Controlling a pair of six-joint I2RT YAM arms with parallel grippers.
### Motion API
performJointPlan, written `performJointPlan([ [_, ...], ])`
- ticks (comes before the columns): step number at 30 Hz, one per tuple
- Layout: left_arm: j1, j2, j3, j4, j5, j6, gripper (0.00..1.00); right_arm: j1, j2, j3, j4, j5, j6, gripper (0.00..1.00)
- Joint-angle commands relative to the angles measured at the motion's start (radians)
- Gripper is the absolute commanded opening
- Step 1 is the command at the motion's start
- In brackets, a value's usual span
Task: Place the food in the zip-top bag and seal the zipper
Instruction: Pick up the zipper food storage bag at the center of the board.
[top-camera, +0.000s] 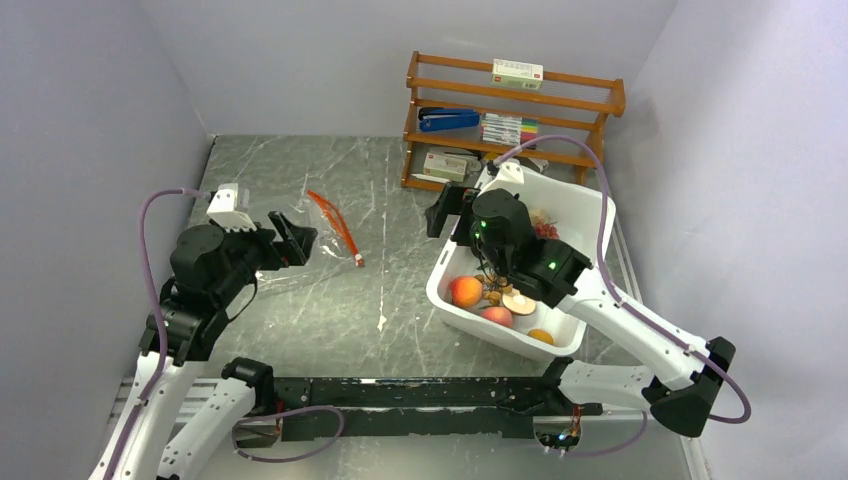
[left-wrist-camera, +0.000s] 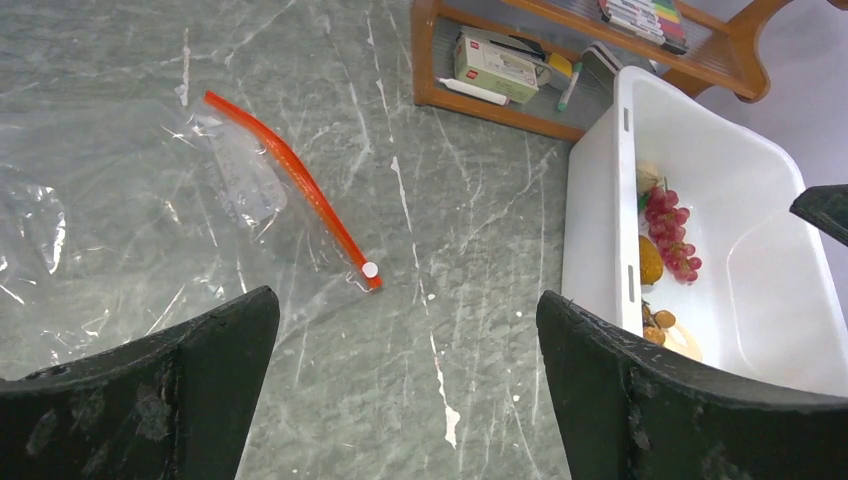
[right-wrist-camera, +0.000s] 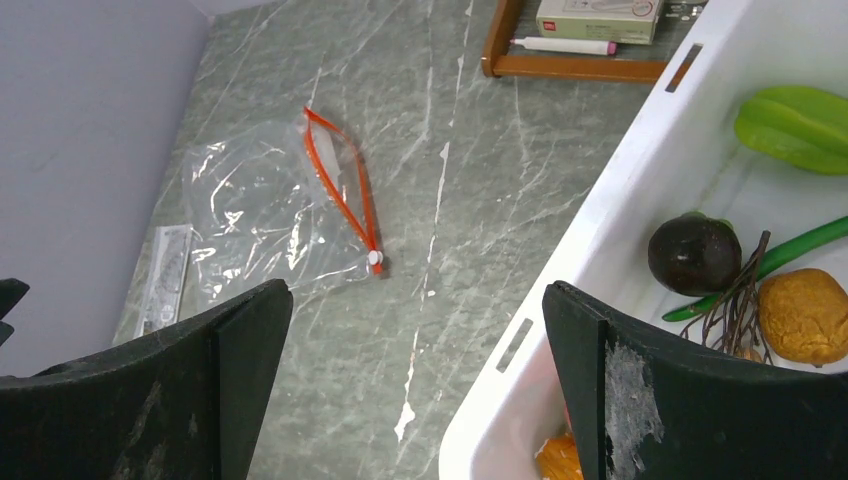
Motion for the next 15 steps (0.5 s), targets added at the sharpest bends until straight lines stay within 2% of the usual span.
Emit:
performJointPlan([
  [1,0.013,0.003,0.026,-0.011,-0.031,0.011,0.99,0.007,-0.031,-0.014,0.030,0.022,-0.004,1.00],
  [11,0.013,0.137,0.050,-0.036,-0.207,-0.011,0.99,0.007,-0.031,-0.026,0.059,0.005,-0.022,1.00],
  [15,0.013,0.239,0.088,-0.037,-0.259,0.005,0.93,0.007,-0.031,-0.036,0.075,-0.019,-0.030,1.00],
])
